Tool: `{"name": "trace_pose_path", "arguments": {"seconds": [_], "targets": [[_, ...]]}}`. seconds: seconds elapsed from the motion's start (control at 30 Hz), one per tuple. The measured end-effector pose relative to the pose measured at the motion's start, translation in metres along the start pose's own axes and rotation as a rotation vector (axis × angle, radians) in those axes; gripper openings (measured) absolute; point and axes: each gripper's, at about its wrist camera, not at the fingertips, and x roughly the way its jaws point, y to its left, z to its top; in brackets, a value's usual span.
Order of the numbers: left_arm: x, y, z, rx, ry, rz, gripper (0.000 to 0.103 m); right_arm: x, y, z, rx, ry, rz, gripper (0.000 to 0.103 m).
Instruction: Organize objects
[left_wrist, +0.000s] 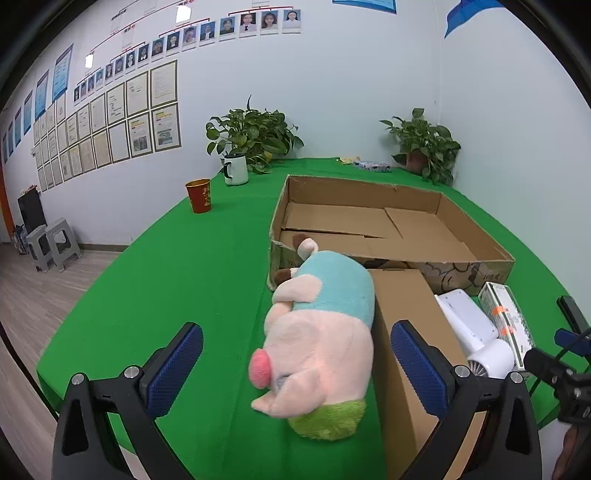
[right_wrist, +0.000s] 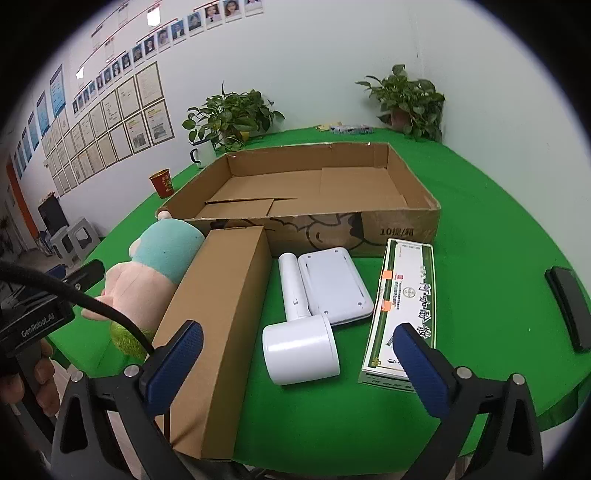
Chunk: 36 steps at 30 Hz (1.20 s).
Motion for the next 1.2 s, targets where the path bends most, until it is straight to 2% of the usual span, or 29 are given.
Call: {"name": "trace_pose_path", "arguments": {"seconds": [0.23, 0.43, 0.6, 0.73, 0.83, 0.87, 0.9, 0.93, 1.1, 1.2], "targets": [[0.002, -0.001, -0.003, 0.049, 0.033, -0.042, 0.103, 0.007, -0.004, 0.003, 0.045, 0.014, 0.053, 0.102], [0.013, 0.007, 0.004, 0.011, 0.092, -0.165, 0.102, 0.008, 0.000, 0.007, 0.051, 0.017, 0.097, 0.102], [0.024, 0.009, 0.001, 0.067, 0.113, -0.175, 0.103, 0.012, 0.007, 0.007, 0.066, 0.039, 0.227, 0.102], [0.049, 0.014, -0.013, 0.062, 0.186, -0.220, 0.102, 0.013, 0.020, 0.009, 0.067, 0.063, 0.362, 0.102], [0.070, 0.013, -0.024, 0.075, 0.239, -0.220, 0.096, 0.016, 0.035, 0.012, 0.009, 0.074, 0.345, 0.102], [0.077, 0.013, -0.029, 0.063, 0.257, -0.246, 0.094, 0.016, 0.039, 0.013, -0.016, 0.076, 0.328, 0.102], [0.082, 0.015, -0.032, 0.030, 0.262, -0.292, 0.087, 0.017, 0.045, 0.014, -0.050, 0.076, 0.308, 0.102], [0.086, 0.017, -0.035, 0.008, 0.266, -0.316, 0.085, 0.017, 0.050, 0.015, -0.082, 0.074, 0.291, 0.102], [0.088, 0.022, -0.037, -0.040, 0.252, -0.345, 0.068, 0.032, 0.068, 0.020, -0.203, 0.091, 0.235, 0.102], [0.083, 0.030, -0.039, -0.070, 0.262, -0.356, 0.064, 0.041, 0.081, 0.025, -0.262, 0.098, 0.228, 0.102]]}}
